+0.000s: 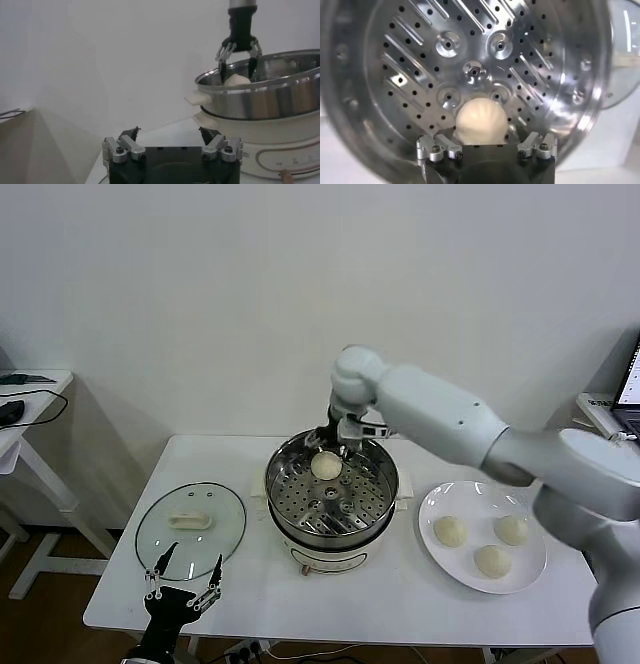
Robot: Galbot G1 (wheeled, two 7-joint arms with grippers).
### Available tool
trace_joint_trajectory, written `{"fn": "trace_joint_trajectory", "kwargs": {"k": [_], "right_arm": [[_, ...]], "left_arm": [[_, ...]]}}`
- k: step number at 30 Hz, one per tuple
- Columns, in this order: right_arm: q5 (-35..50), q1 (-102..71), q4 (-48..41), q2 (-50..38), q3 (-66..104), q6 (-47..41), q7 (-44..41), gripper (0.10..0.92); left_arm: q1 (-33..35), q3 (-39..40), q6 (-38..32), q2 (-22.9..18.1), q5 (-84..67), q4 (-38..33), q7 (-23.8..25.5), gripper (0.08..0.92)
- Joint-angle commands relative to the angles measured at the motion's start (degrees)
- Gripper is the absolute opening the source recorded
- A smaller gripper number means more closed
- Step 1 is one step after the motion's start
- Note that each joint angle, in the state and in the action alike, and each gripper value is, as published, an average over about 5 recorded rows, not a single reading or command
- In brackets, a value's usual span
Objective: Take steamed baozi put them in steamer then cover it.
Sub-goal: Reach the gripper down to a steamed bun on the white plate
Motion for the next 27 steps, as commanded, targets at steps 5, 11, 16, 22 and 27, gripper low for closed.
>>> {"fn": "trace_joint_trajectory", "kwargs": {"k": [5, 11, 16, 22, 27], "right_arm": [[39.5, 13.2, 1.6, -24.0, -17.8, -38.2, -2.9, 0.823], [39.8, 5.3, 2.7, -28.7, -22.8, -42.2, 1.7, 0.823], [36.5, -2.6, 2.4, -29.2, -21.8, -43.3, 4.4, 0.823], [33.5, -9.2, 1.4, -27.9, -17.8, -43.7, 7.3, 0.823], [32.3, -12.9, 0.3, -26.2, -15.0, -44.3, 9.5, 0.823]], "left_arm": [[-0.3, 0.7, 0.0, 0.4, 0.2, 0.4, -0.1, 0.823], [-0.2, 1.1, 0.0, 0.3, 0.3, 0.3, -0.2, 0.823], [0.2, 1.0, 0.0, 0.2, 0.3, 0.3, -0.3, 0.823], [0.6, 0.9, -0.1, -0.1, 0.5, 0.6, -0.4, 0.823], [0.7, 1.0, -0.1, -0.2, 0.5, 0.6, -0.5, 0.823]]}}
